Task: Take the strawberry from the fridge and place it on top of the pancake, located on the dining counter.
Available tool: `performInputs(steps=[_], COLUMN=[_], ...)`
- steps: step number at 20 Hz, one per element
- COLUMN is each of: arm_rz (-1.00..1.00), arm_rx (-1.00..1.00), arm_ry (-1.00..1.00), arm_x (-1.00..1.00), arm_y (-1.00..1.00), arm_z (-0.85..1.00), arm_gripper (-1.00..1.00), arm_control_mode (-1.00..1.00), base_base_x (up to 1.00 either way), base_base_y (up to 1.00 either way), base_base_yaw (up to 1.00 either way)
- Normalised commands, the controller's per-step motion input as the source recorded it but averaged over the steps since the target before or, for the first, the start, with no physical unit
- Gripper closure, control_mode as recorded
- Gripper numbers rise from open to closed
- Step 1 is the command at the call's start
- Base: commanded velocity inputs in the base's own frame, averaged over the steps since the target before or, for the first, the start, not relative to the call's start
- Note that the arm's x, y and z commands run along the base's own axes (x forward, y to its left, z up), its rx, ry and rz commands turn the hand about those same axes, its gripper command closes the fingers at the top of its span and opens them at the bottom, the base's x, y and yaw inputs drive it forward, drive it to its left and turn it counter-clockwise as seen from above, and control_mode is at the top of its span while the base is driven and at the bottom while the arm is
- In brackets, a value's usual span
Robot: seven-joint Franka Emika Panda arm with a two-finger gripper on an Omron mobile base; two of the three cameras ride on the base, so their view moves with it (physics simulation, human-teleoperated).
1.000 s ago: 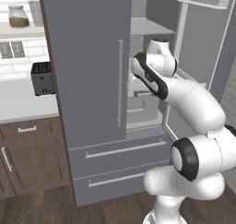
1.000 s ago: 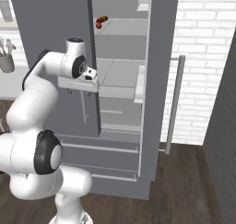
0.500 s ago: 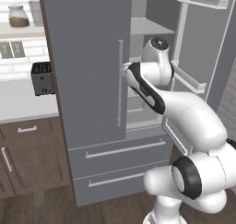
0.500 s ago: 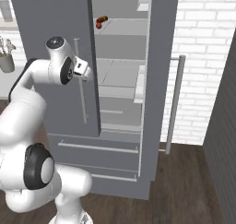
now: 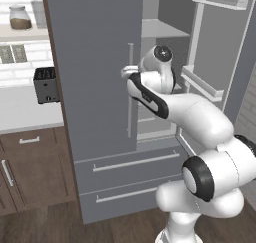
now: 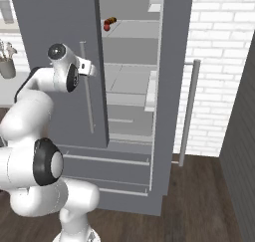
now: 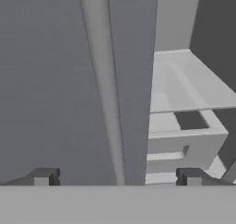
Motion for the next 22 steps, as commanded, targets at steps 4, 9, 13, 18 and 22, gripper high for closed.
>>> performInputs(steps=[4,9,13,18,22], arm_rz=[0.12,0.0,-0.04,-0.06,-0.06], arm_rx=[-0.1,-0.06,0.0,-0.01,0.0], arm_ry=[0.06,0.04,0.0,0.0,-0.03], arm_x=[0.33,0.42,0.47,0.49,0.26], arm_y=[0.03,0.17,0.12,0.03,0.14], arm_z=[0.15,0.01,0.0,0.0,0.0], arm_gripper=[-1.0,-1.0,-1.0,-1.0,-1.0], arm_control_mode=[-1.0,-1.0,-1.0,-1.0,-1.0], base_base_x=[0.0,0.0,0.0,0.0,0.0], base_base_y=[0.0,0.0,0.0,0.0,0.0], base_base_yaw=[0.0,0.0,0.0,0.0,0.0])
